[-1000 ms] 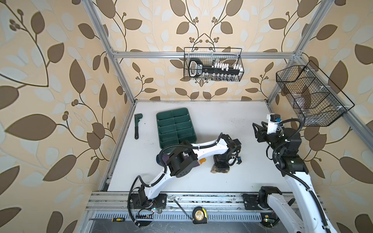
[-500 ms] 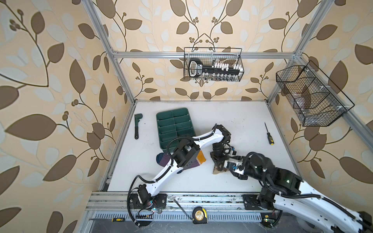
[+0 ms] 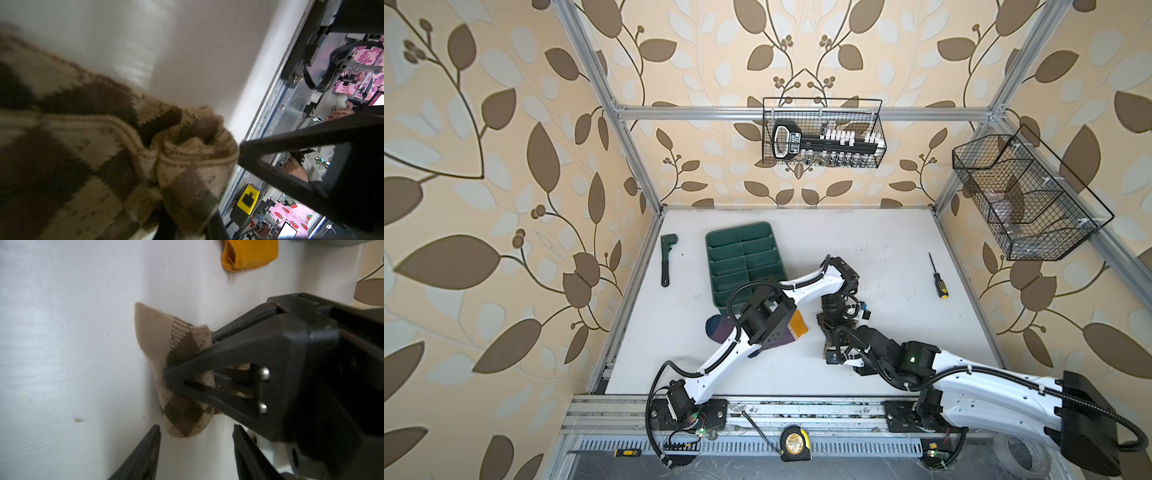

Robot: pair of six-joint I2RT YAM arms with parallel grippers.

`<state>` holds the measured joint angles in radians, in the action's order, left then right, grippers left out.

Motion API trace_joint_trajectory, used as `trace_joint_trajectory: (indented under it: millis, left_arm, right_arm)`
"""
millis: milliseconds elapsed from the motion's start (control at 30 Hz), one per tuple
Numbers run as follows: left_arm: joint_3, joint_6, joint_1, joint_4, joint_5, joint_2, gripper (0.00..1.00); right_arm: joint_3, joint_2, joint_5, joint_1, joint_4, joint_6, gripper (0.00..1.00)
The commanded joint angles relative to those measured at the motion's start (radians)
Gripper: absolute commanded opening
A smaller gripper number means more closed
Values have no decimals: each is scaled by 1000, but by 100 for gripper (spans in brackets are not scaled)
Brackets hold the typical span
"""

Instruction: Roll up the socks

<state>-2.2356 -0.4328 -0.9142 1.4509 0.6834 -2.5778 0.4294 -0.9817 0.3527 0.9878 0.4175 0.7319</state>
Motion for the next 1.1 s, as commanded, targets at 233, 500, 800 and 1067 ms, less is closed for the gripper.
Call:
trace_joint_trajectory:
  millis: [233, 500, 800, 1067]
  left_arm:
    - [78, 25, -1, -209, -58, 9, 10]
    - [178, 22, -8, -313, -64, 111, 19]
    - [384, 28, -6, -485, -150, 370, 41]
    - [638, 122, 14, -659, -333, 704, 45]
  right_arm:
    - [-17, -139, -107, 4, -92, 8, 50]
    - [-5, -200, -135, -5, -95, -1, 9]
    - [21, -265, -170, -26, -61, -9, 0]
    - [53, -276, -343, -68, -26, -59, 0]
